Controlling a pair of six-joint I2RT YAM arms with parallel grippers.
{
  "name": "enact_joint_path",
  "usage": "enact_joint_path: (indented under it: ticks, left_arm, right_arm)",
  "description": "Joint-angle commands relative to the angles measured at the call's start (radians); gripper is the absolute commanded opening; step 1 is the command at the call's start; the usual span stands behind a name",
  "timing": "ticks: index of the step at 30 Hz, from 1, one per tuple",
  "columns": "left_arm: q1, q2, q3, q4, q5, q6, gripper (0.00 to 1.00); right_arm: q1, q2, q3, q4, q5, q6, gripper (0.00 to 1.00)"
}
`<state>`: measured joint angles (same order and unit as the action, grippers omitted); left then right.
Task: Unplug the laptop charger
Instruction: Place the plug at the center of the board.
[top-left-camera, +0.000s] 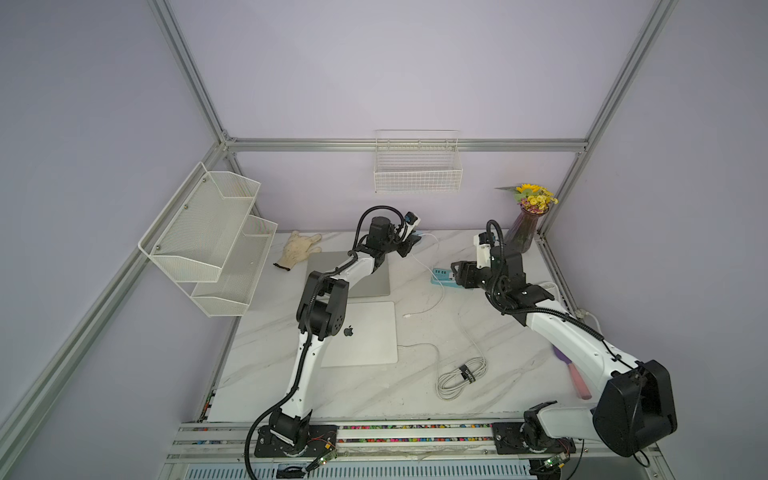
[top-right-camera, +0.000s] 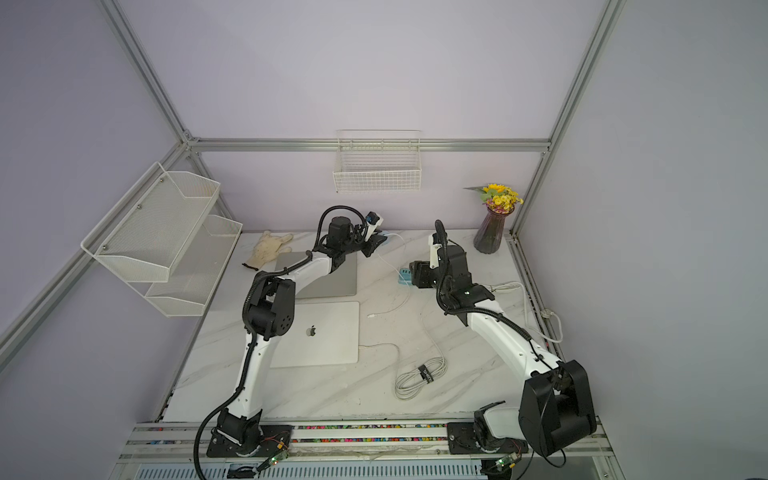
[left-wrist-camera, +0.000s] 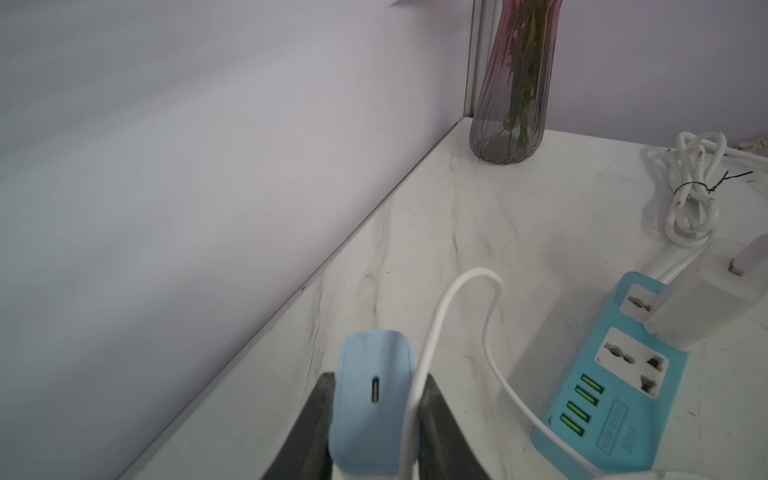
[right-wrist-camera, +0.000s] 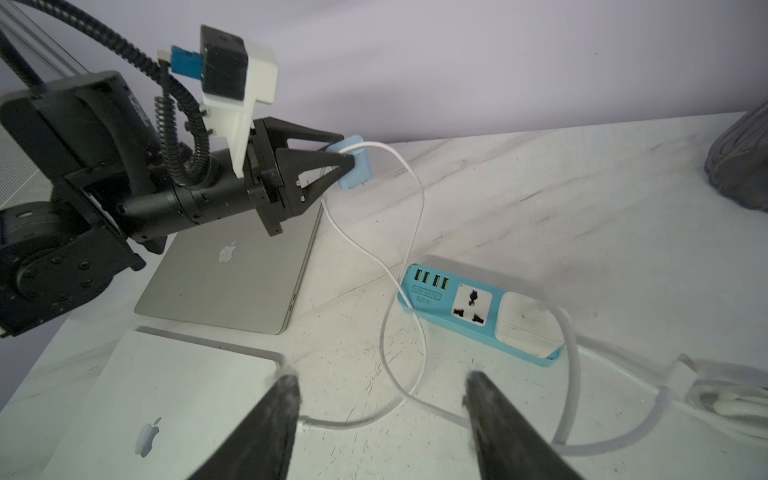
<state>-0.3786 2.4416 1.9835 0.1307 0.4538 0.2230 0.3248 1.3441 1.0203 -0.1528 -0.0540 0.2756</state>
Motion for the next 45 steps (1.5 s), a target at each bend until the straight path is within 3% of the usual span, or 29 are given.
enact_joint_path:
  ticks: [1, 4, 9, 10, 13, 15, 17, 19, 22, 24, 30, 32, 37, 40, 43, 45]
  left_arm:
    - [0.019, 0.034, 0.062, -0.087, -0.038, -0.041, 0.22]
    - [0.021, 0.058, 0.139, -0.208, -0.042, -0.038, 0.2]
    - [0.019, 0.033, 0.083, -0.181, -0.039, -0.056, 0.23]
    - [0.02, 0.026, 0.068, -0.167, -0.039, -0.056, 0.29]
    - [0.019, -0.01, 0.013, -0.123, -0.058, -0.06, 0.37]
    - [0.021, -0.036, -0.024, -0.093, -0.078, -0.056, 0.61]
    - [0.021, -0.058, -0.038, -0.085, -0.094, -0.041, 0.68]
    - [0.021, -0.071, -0.033, -0.094, -0.134, -0.038, 0.89]
    - [0.02, -0.111, -0.042, -0.094, -0.171, -0.041, 0.92]
    - [0.017, -0.159, -0.07, -0.068, -0.225, -0.07, 1.0]
    - [-0.003, -0.325, -0.109, -0.099, -0.498, -0.141, 1.0]
    - [-0.012, -0.377, -0.115, -0.146, -0.555, -0.15, 1.0]
    - [-0.007, -0.504, -0.292, -0.071, -0.476, -0.161, 1.0]
    - [-0.002, -0.47, -0.263, -0.144, -0.412, -0.14, 1.0]
    - [-0.003, -0.417, -0.236, -0.184, -0.341, -0.135, 0.93]
    - [-0.004, -0.412, -0.245, -0.18, -0.295, -0.162, 0.88]
  right_arm:
    - [-0.006, -0.003, 0.032, 0.023, -0.001, 0.023, 0.67]
    - [-0.007, -0.003, 0.034, 0.024, 0.0, 0.023, 0.67]
    - [-0.008, 0.007, 0.037, 0.025, -0.002, 0.02, 0.67]
    - [-0.007, 0.007, 0.036, 0.027, -0.004, 0.019, 0.67]
    - [-0.008, 0.018, 0.044, 0.021, -0.01, 0.025, 0.67]
    - [-0.015, 0.045, 0.07, -0.01, -0.029, 0.035, 0.67]
    - [-0.017, 0.084, 0.118, -0.066, -0.053, 0.038, 0.67]
    - [-0.018, 0.124, 0.179, -0.144, -0.07, 0.024, 0.67]
    - [-0.018, 0.16, 0.234, -0.23, -0.073, 0.03, 0.67]
    - [-0.016, 0.196, 0.302, -0.337, -0.084, 0.014, 0.63]
    - [-0.007, 0.264, 0.453, -0.626, 0.043, 0.076, 0.45]
    - [0.022, 0.237, 0.448, -0.647, 0.068, 0.087, 0.45]
    - [0.059, 0.204, 0.382, -0.631, 0.041, 0.11, 0.45]
    - [0.074, 0.221, 0.353, -0.576, 0.003, 0.102, 0.44]
    - [0.077, 0.246, 0.333, -0.458, -0.102, 0.125, 0.44]
    - [0.077, 0.283, 0.378, -0.458, -0.105, 0.125, 0.44]
